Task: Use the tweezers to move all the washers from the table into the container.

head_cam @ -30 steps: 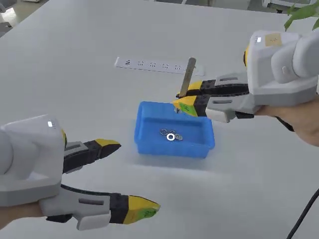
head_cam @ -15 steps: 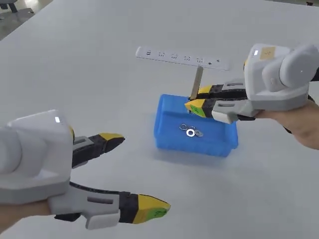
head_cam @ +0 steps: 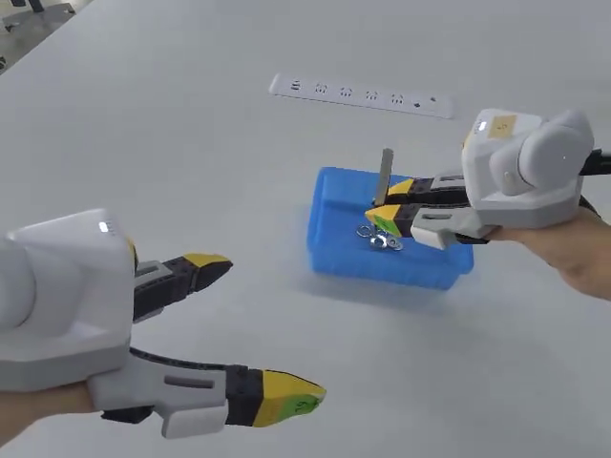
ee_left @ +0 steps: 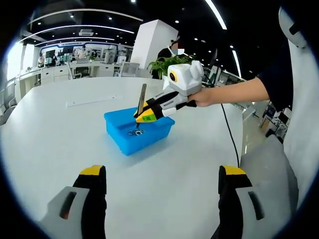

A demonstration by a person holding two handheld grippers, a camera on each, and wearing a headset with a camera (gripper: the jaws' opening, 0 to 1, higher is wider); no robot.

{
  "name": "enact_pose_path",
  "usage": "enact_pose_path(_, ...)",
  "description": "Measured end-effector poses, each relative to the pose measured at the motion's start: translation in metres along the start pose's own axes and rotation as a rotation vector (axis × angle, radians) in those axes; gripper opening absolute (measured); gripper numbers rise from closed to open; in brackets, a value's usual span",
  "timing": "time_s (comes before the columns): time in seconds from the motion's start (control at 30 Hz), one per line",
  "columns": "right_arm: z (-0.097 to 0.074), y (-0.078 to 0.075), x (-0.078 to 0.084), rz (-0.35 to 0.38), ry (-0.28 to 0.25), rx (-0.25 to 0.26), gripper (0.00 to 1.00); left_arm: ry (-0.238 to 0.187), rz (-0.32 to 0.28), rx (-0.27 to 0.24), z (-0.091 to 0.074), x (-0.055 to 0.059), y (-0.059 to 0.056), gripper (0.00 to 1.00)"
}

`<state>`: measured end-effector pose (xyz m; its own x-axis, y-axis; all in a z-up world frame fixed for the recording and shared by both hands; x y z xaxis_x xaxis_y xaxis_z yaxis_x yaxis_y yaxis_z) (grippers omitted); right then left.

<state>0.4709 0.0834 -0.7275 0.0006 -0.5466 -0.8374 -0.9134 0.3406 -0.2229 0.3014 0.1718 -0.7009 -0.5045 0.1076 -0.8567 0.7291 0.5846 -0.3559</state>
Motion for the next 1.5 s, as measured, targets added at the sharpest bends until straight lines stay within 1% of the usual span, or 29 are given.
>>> enact_pose_path(0.07,0.000,0.000,0.002,-0.007,0.003,0.004,0.10,-0.003,-0.004,0.001,0.000,0.000,-0.001,0.98)
enact_pose_path(0.13,-0.001,0.000,0.003,0.007,0.002,0.003,0.10,-0.003,-0.007,-0.001,0.001,0.001,-0.001,0.98)
enact_pose_path(0.2,-0.001,0.000,0.005,0.004,0.005,0.004,0.10,0.000,-0.018,0.000,0.001,0.002,-0.001,0.97)
enact_pose_path(0.27,-0.001,0.000,0.006,0.005,0.005,0.004,0.10,0.003,-0.014,0.001,0.002,0.002,-0.002,0.97)
enact_pose_path(0.37,-0.002,0.002,0.007,0.001,0.008,-0.001,0.10,-0.003,-0.018,0.002,0.002,0.001,-0.003,0.97)
enact_pose_path(0.43,-0.003,0.003,0.008,0.000,0.017,-0.015,0.10,0.000,-0.016,0.000,0.001,0.002,-0.002,0.97)
enact_pose_path(0.47,-0.004,0.003,0.007,-0.002,0.014,-0.016,0.10,0.007,-0.009,-0.003,0.001,0.002,-0.002,0.98)
enact_pose_path(0.53,-0.004,0.003,0.007,-0.007,0.015,-0.019,0.10,0.006,-0.013,-0.002,0.001,0.001,-0.001,0.97)
enact_pose_path(0.67,-0.006,0.001,0.005,-0.015,0.013,-0.014,0.10,0.001,-0.007,-0.005,0.001,-0.003,0.000,0.97)
enact_pose_path(0.77,-0.008,-0.002,0.000,-0.033,0.010,-0.006,0.10,-0.008,0.000,-0.003,0.002,-0.007,0.000,0.96)
enact_pose_path(0.87,-0.011,-0.006,-0.006,-0.034,0.001,0.003,0.10,-0.008,0.008,0.002,0.004,-0.010,-0.001,0.96)
enact_pose_path(0.93,-0.013,-0.007,-0.010,-0.034,-0.006,0.009,0.10,-0.005,0.024,0.003,0.005,-0.014,-0.001,0.96)
enact_pose_path(1.1,-0.023,-0.008,-0.024,-0.052,-0.036,0.024,0.09,-0.023,0.050,0.005,0.005,-0.028,0.000,0.95)
enact_pose_path(1.3,-0.044,-0.003,-0.046,-0.086,-0.083,0.038,0.08,-0.039,0.104,0.007,0.004,-0.049,-0.001,0.92)
enact_pose_path(1.33,-0.048,-0.001,-0.050,-0.092,-0.090,0.039,0.08,-0.046,0.129,-0.002,0.004,-0.054,-0.001,0.90)
enact_pose_path(1.4,-0.053,0.001,-0.053,-0.098,-0.094,0.041,0.08,-0.072,0.177,-0.021,0.002,-0.063,-0.002,0.81)
enact_pose_path(1.43,-0.057,0.003,-0.055,-0.108,-0.094,0.041,0.08,-0.079,0.174,-0.027,0.002,-0.065,-0.003,0.77)
enact_pose_path(1.5,-0.064,0.009,-0.057,-0.124,-0.093,0.037,0.08,-0.088,0.168,-0.019,0.002,-0.069,-0.005,0.78)
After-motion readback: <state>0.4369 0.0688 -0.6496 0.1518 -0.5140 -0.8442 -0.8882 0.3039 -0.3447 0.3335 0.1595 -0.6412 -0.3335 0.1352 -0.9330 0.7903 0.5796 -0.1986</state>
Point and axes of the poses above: the centre of the closed fingertips' face, and the gripper's own axes: z roughly forward along the fingers, y roughly to its left, x roughly out of its underside, the point moved 4 cm from there along -z, roughly backward along the fingers, and after that the axes turned 15 degrees about x, right-handed, at the moved point
